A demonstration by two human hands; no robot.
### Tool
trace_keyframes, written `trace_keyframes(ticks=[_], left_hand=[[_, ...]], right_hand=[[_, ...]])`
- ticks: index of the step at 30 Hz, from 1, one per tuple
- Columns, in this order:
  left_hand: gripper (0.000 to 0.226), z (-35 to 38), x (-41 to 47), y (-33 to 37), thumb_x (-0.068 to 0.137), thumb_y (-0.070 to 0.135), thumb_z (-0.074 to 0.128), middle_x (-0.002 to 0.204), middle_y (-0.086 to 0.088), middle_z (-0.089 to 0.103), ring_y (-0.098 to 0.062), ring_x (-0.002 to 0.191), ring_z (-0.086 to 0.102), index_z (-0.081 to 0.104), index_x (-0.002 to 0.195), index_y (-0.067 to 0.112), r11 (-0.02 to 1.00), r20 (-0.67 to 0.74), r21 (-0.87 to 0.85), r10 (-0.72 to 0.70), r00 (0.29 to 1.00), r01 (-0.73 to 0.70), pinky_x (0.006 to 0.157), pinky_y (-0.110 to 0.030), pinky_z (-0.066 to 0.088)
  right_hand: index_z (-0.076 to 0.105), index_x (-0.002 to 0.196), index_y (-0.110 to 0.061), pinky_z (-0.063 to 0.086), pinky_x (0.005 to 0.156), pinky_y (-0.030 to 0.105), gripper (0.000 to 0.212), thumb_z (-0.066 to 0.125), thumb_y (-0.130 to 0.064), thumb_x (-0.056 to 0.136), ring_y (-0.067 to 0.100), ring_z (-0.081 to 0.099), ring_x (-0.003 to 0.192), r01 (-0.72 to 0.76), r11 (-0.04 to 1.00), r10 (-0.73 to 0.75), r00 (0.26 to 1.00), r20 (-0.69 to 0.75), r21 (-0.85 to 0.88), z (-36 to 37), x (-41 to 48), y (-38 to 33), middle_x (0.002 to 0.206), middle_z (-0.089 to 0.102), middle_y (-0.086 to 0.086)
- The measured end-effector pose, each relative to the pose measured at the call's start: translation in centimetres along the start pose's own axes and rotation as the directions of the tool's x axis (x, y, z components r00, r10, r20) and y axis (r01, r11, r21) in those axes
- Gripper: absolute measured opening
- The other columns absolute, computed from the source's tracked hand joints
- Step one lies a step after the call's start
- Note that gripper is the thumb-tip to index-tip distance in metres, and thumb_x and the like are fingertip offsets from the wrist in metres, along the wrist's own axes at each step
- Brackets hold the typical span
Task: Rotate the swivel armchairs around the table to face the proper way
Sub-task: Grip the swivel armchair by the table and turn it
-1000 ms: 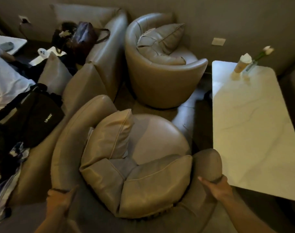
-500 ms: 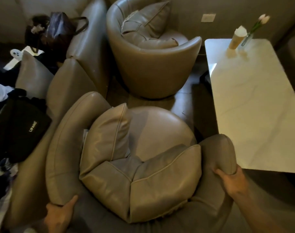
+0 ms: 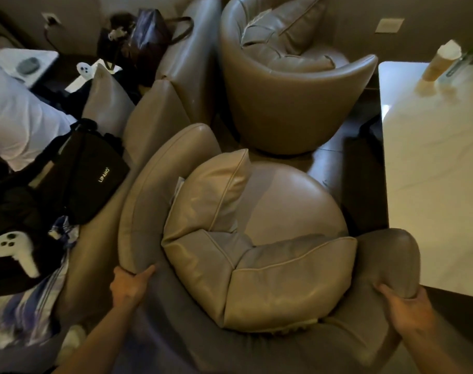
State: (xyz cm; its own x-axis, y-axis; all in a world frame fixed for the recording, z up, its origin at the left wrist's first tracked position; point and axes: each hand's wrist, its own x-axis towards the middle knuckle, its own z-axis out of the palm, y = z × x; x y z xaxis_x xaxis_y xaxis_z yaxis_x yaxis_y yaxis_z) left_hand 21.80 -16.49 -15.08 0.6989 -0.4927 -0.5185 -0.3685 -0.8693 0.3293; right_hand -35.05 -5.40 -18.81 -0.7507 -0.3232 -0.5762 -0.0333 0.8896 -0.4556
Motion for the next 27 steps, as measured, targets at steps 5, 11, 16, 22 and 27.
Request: trace_keyframes(ticks=[5, 11, 16, 22, 27], left_hand=[[0.096, 0.1, 3.2, 2.9, 0.067, 0.047, 0.087, 0.137, -0.03, 0.051, -0.051, 0.125, 0.05, 0.042, 0.138, 0.001, 0.996, -0.007, 0.029, 0.08, 0.997, -0.079, 0.098, -0.058, 0.046], [0.107, 0.4, 6.7, 6.1, 0.062, 0.052, 0.088, 0.141, -0.031, 0.049, -0.051, 0.128, 0.048, 0.038, 0.141, -0.001, 0.984, -0.007, 0.081, 0.157, 0.988, -0.156, 0.102, -0.059, 0.046], [0.11, 0.4, 6.4, 6.5, 0.064, 0.053, 0.087, 0.145, -0.029, 0.046, -0.051, 0.13, 0.046, 0.031, 0.146, 0.004, 0.982, -0.005, 0.041, 0.186, 0.982, -0.186, 0.103, -0.061, 0.044], [0.116, 1.3, 0.6, 1.5, 0.072, 0.052, 0.082, 0.157, -0.024, 0.028, -0.048, 0.14, 0.034, 0.009, 0.157, 0.022, 0.929, -0.04, -0.023, 0.367, 0.929, -0.368, 0.111, -0.061, 0.034], [0.111, 3.9, -5.0, -2.7, 0.078, 0.061, 0.072, 0.163, -0.02, 0.009, -0.051, 0.138, 0.034, -0.008, 0.153, 0.049, 0.922, -0.003, 0.001, 0.387, 0.922, -0.387, 0.109, -0.06, 0.034]], right_hand=[[0.047, 0.14, -0.012, 0.046, 0.102, 0.055, 0.092, 0.086, -0.05, 0.066, 0.044, 0.058, 0.117, 0.033, 0.998, -0.03, 0.998, -0.047, 0.054, 1.4, -1.2, 0.3, 0.135, 0.06, 0.021], [0.04, 0.145, -0.011, 0.044, 0.092, 0.044, 0.098, 0.086, -0.049, 0.067, 0.04, 0.057, 0.118, 0.033, 0.992, -0.025, 0.998, -0.06, 0.125, 2.8, -2.7, -0.1, 0.136, 0.057, 0.018], [0.01, 0.156, -0.027, 0.042, 0.105, 0.06, 0.116, 0.084, -0.051, 0.069, 0.048, 0.044, 0.132, 0.17, 0.978, -0.179, 0.981, -0.075, -0.118, 2.4, -3.9, -1.8, 0.154, 0.035, 0.02], [0.022, 0.153, -0.03, 0.047, 0.099, 0.061, 0.105, 0.08, -0.06, 0.07, 0.05, 0.044, 0.129, 0.374, 0.81, -0.4, 0.916, 0.04, -0.453, 0.9, 0.9, -7.9, 0.15, 0.032, 0.018], [0.05, 0.138, -0.034, 0.049, 0.096, 0.053, 0.084, 0.075, -0.069, 0.066, 0.048, 0.054, 0.116, 0.424, 0.751, -0.41, 0.9, 0.146, -0.506, 0.7, 4.0, -8.7, 0.134, 0.042, 0.016]])
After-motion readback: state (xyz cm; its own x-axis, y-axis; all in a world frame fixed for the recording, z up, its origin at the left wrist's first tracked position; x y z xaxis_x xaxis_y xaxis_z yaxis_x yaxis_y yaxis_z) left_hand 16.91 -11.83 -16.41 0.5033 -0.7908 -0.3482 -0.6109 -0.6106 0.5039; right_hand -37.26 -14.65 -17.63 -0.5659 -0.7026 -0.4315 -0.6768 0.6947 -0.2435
